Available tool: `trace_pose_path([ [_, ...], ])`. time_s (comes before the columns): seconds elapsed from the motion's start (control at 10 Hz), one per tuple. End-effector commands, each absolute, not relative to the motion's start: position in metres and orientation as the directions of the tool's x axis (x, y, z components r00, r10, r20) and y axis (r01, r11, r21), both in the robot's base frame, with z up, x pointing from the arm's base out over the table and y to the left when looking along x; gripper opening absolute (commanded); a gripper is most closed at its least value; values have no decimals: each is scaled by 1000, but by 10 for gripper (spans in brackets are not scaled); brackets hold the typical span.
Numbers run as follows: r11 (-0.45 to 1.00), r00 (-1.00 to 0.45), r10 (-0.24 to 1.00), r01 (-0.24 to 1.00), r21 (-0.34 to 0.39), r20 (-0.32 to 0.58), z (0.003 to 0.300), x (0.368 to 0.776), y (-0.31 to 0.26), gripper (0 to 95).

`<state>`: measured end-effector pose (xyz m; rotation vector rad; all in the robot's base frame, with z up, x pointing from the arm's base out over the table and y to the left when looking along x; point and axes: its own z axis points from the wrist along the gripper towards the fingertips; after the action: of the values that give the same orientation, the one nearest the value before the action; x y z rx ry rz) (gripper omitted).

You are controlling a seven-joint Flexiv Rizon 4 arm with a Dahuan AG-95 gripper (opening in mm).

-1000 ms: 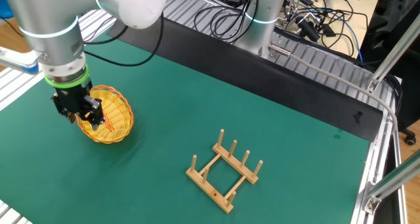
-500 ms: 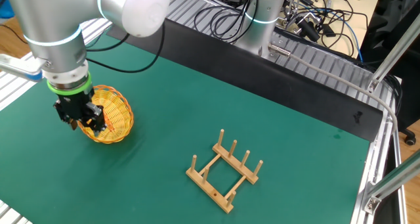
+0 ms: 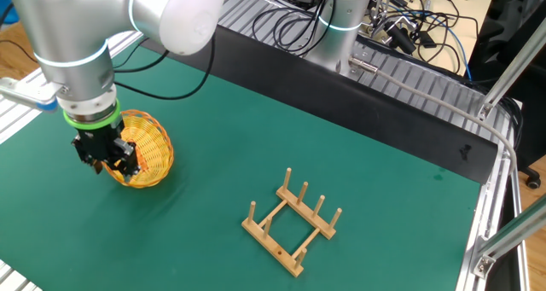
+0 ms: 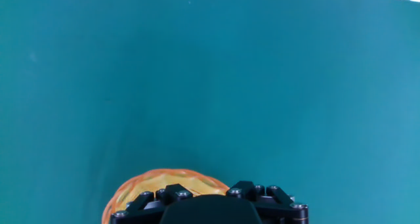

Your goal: Put the dish on the dish rack

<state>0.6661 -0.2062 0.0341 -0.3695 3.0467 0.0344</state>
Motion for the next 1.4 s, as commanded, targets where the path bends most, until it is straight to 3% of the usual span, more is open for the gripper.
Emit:
trace_pose_path([
  [0.1,971,-968,-239,-241,14,-81,30,666,-204,760],
  [0.5,971,-968,-239,-240,14,-75,28,666,-203,760],
  [0.6,971,-968,-239,-241,11,-69,26,667,-202,570],
  [0.9,971,-969,-240,-241,10,-50,27,666,-202,570],
  [1.0,971,-970,-240,-241,11,-47,27,666,-203,380],
  [1.1,970,-970,-240,-241,13,-43,28,666,-203,380],
  [1.2,970,-970,-240,-241,15,-39,30,666,-204,0],
  [1.4,970,-970,-240,-241,16,-35,32,665,-208,0],
])
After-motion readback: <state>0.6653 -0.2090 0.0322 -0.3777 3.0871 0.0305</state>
